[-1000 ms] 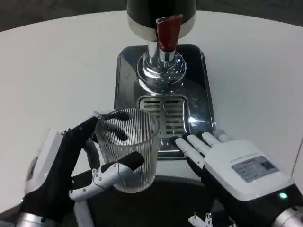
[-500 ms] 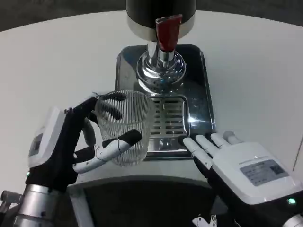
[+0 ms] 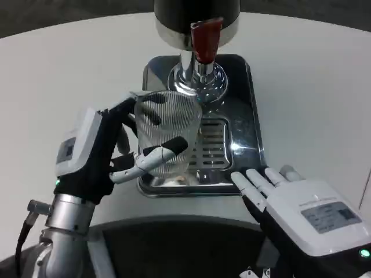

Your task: Grasp the cup under the faucet to collect the drink, then remove the cup.

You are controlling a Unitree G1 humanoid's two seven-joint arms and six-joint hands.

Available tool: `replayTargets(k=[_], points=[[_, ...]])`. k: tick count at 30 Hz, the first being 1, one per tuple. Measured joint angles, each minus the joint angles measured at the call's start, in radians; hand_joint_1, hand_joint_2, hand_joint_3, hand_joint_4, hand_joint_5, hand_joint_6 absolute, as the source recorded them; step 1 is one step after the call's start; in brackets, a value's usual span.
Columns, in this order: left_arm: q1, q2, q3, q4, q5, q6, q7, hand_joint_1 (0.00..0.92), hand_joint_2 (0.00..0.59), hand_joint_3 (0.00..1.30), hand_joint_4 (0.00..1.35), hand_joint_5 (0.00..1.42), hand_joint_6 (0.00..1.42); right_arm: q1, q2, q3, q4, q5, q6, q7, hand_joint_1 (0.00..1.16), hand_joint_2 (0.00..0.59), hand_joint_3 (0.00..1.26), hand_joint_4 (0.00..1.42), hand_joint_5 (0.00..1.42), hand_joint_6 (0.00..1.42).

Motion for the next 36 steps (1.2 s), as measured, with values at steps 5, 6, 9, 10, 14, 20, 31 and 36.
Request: replayTargets(k=[5,6,9,10,14,20,31,36], points=[[-0.081,-0.002,-0.041,0.111,0.026,-0.006,0.056,0.268,0.462,0.80,0.92,0.77,1.11,0.011,0.002,-0.003,-0.004,0.000,0.000,0.000,0.64,0.347,0.00,0.00,0.00,0.00],[-0.106,-0.004,-0.053,0.148,0.037,-0.008,0.076,0.268,0.462,0.80,0.92,0.77,1.11,0.014,0.003,-0.005,-0.006,0.000,0.000,0.000,0.64,0.347,0.00,0.00,0.00,0.00],[-0.165,-0.004,-0.084,0.227,0.060,-0.012,0.115,0.268,0.462,0.80,0.92,0.77,1.11,0.024,0.005,-0.011,-0.010,0.000,0.000,0.000,0.64,0.347,0.00,0.00,0.00,0.00],[-0.182,-0.006,-0.091,0.250,0.061,-0.014,0.127,0.268,0.462,0.80,0.92,0.77,1.11,0.029,0.006,-0.014,-0.012,0.000,0.000,0.000,0.64,0.347,0.00,0.00,0.00,0.00],[-0.253,-0.010,-0.130,0.358,0.068,-0.017,0.179,0.268,0.462,0.80,0.92,0.77,1.11,0.050,0.010,-0.024,-0.024,0.001,0.000,0.000,0.64,0.347,0.00,0.00,0.00,0.00],[-0.336,-0.023,-0.197,0.494,0.101,-0.017,0.239,0.268,0.462,0.80,0.92,0.78,1.11,0.079,0.020,-0.039,-0.042,0.001,-0.001,0.000,0.64,0.347,0.00,0.00,0.00,0.00],[-0.438,-0.059,-0.281,0.640,0.126,-0.016,0.363,0.254,0.466,0.79,0.92,0.81,1.11,0.117,0.029,-0.085,-0.053,0.024,-0.003,-0.010,0.64,0.349,0.00,0.00,0.00,0.00],[-0.461,-0.079,-0.303,0.673,0.136,-0.016,0.392,0.249,0.467,0.78,0.89,0.82,1.11,0.128,0.026,-0.113,-0.061,0.044,-0.006,-0.012,0.64,0.350,0.00,0.00,0.00,0.00]])
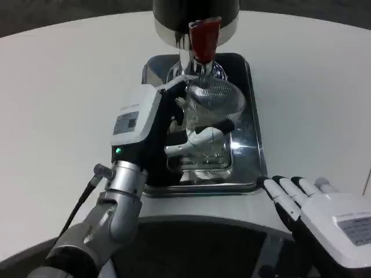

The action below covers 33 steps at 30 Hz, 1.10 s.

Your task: Grasp the cup under the faucet to collect the drink, then remove the cup.

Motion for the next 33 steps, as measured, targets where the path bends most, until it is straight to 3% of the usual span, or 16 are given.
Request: replayTargets(k=[11,15,18,23,28,33], points=[[-0.016,-0.016,-0.024,0.022,0.002,0.006,0.030,0.233,0.442,0.77,0.81,0.79,1.11,0.021,-0.010,-0.033,0.000,0.039,-0.005,-0.007,0.65,0.352,0.00,0.00,0.00,0.00],[-0.016,-0.008,-0.038,0.022,0.004,0.006,0.040,0.230,0.428,0.72,0.68,0.75,1.11,0.024,-0.015,-0.038,0.000,0.053,-0.006,-0.010,0.65,0.353,0.00,0.00,0.00,0.00],[-0.016,0.013,-0.043,0.020,0.004,0.005,0.041,0.213,0.408,0.61,0.56,0.70,1.08,0.024,-0.020,-0.039,0.000,0.057,-0.007,-0.015,0.65,0.353,0.00,0.00,0.00,0.00],[-0.010,0.043,-0.045,0.017,0.003,0.005,0.042,0.204,0.325,0.41,0.36,0.63,1.05,0.015,-0.023,-0.035,0.010,0.058,-0.008,-0.018,0.65,0.353,0.00,0.00,0.00,0.00],[0.001,0.060,-0.045,0.012,0.001,0.004,0.042,0.173,0.196,0.30,0.25,0.57,1.01,-0.004,-0.023,-0.014,0.027,0.055,-0.008,-0.018,0.65,0.353,0.00,0.00,0.00,0.00],[0.005,0.064,-0.046,0.012,0.000,0.002,0.033,0.154,0.161,0.26,0.21,0.52,0.97,-0.006,-0.016,-0.002,0.028,0.050,-0.008,-0.018,0.65,0.353,0.00,0.00,0.00,0.00]])
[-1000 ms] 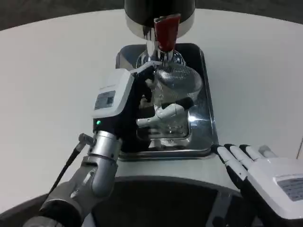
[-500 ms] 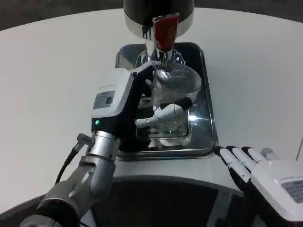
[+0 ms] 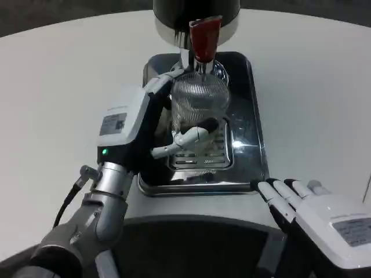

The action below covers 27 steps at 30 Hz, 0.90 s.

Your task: Grasp the cup under the faucet to collect the drink, then remove the cup.

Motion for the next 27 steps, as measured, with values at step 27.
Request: replayTargets(k=[27], points=[[0.013,0.006,0.001,-0.022,-0.041,-0.035,-0.098,0.028,0.000,0.10,0.10,0.39,0.66,0.032,0.025,-0.014,-0.007,-0.001,0.001,-0.017,0.65,0.353,0.00,0.00,0.00,0.00]])
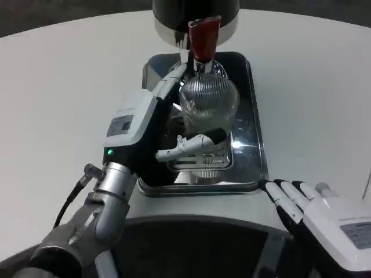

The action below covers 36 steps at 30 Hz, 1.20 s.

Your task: Grasp the cup under the faucet to collect the drink, then remove the cup.

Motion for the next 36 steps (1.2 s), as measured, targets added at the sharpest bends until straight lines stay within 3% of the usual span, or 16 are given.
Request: replayTargets(k=[9,15,19,22,27,30,36], points=[[0.059,0.051,0.033,-0.056,-0.009,-0.007,-0.003,0.008,0.000,0.12,0.12,0.39,0.57,-0.001,-0.001,-0.003,0.000,0.006,-0.001,-0.002,0.65,0.353,0.00,0.00,0.00,0.00],[0.146,0.124,0.107,-0.193,-0.059,-0.032,-0.023,0.000,0.000,0.17,0.18,0.38,0.47,-0.007,-0.002,-0.001,0.001,0.006,-0.003,-0.004,0.65,0.353,0.00,0.00,0.00,0.00],[0.214,0.214,0.175,-0.327,-0.096,-0.110,-0.055,0.000,0.000,0.18,0.18,0.37,0.40,-0.016,-0.003,-0.002,0.005,0.004,-0.003,-0.004,0.65,0.353,0.00,0.00,0.00,0.00],[0.254,0.256,0.231,-0.400,-0.155,-0.155,-0.104,0.000,0.000,0.18,0.18,0.33,0.34,-0.026,-0.003,-0.001,0.007,0.003,-0.003,-0.004,0.65,0.353,0.00,0.00,0.00,0.00],[0.315,0.300,0.307,-0.463,-0.296,-0.199,-0.266,0.000,0.003,0.16,0.11,0.24,0.20,-0.031,-0.002,0.007,0.012,-0.004,-0.003,-0.004,0.65,0.353,0.00,0.00,0.00,0.00],[0.332,0.316,0.342,-0.493,-0.401,-0.213,-0.378,0.000,0.022,0.08,0.00,0.14,0.06,-0.034,-0.002,0.013,0.020,-0.013,-0.003,-0.004,0.65,0.353,0.00,0.00,0.00,0.00],[0.330,0.344,0.362,-0.578,-0.722,-0.120,-0.795,0.000,0.035,0.01,0.00,0.06,0.00,-0.049,-0.001,0.025,0.030,-0.018,-0.003,-0.003,0.65,0.353,0.00,0.00,0.00,0.00]])
